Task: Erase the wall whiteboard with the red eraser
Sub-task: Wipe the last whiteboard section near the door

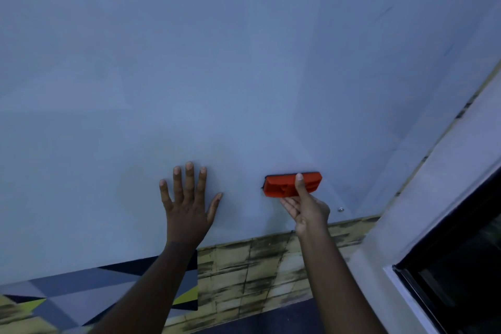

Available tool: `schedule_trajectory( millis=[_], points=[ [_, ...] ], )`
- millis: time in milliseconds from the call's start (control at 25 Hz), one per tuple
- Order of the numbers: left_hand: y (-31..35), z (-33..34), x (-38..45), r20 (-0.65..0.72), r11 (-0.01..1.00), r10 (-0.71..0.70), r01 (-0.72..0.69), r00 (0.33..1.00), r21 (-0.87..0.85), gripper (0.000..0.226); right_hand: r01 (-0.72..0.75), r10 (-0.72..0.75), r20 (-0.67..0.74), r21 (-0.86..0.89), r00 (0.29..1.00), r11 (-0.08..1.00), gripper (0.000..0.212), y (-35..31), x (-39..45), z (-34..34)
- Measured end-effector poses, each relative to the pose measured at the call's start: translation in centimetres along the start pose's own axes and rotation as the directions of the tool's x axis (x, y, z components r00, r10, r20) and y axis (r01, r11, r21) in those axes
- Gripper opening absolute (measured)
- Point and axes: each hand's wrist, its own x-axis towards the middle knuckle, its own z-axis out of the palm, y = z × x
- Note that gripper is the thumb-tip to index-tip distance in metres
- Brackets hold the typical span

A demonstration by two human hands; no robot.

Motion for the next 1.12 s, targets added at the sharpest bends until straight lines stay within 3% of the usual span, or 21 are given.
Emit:
schedule_trajectory(
  millis=[320, 560, 680, 760, 840, 960, 1040, 1120],
  points=[
    [-1.5, 0.4, -4.1, 0.050, 0.992, 0.079, -0.083, 0.996, 0.090, 0.076, -0.096, 0.088, -0.085, -0.086, 0.992, 0.992, 0.040, 8.4, 4.2, -5.3],
    [2.4, -1.5, -4.4, 0.151, 0.989, -0.138, 0.143, 0.979, -0.022, 0.075, -0.296, 0.290, -0.130, -0.027, 0.948, 0.955, 0.050, 10.0, 8.0, -9.5],
    [2.9, -2.8, -4.2, 0.185, 0.989, -0.136, 0.144, 0.973, -0.034, 0.072, -0.158, 0.146, -0.142, -0.076, 0.979, 0.985, 0.050, 7.6, 8.1, -8.9],
    [3.3, -3.2, -4.2, 0.207, 0.989, -0.135, 0.146, 0.969, -0.036, 0.069, 0.111, -0.132, -0.133, -0.152, 0.982, 0.982, 0.053, 4.2, 7.4, -7.2],
    [4.0, -3.6, -4.3, 0.229, 0.989, -0.133, 0.143, 0.964, -0.026, 0.065, 0.423, -0.458, -0.079, -0.271, 0.886, 0.865, 0.060, 0.3, 6.7, -5.0],
    [5.3, -4.3, -5.1, 0.272, 0.990, -0.138, 0.133, 0.952, 0.036, 0.055, 0.734, -0.769, 0.070, -0.363, 0.635, 0.574, 0.060, -3.6, 5.6, -1.8],
    [6.0, -4.7, -5.7, 0.282, 0.986, -0.163, 0.146, 0.945, 0.080, 0.048, 0.853, -0.851, 0.307, -0.450, 0.425, 0.264, 0.061, -2.7, 5.3, -1.3],
    [6.6, -5.0, -5.9, 0.284, 0.982, -0.183, 0.160, 0.941, 0.101, 0.045, 0.872, -0.744, 0.635, -0.465, 0.209, -0.152, 0.062, 0.1, 5.9, -2.6]
  ],
)
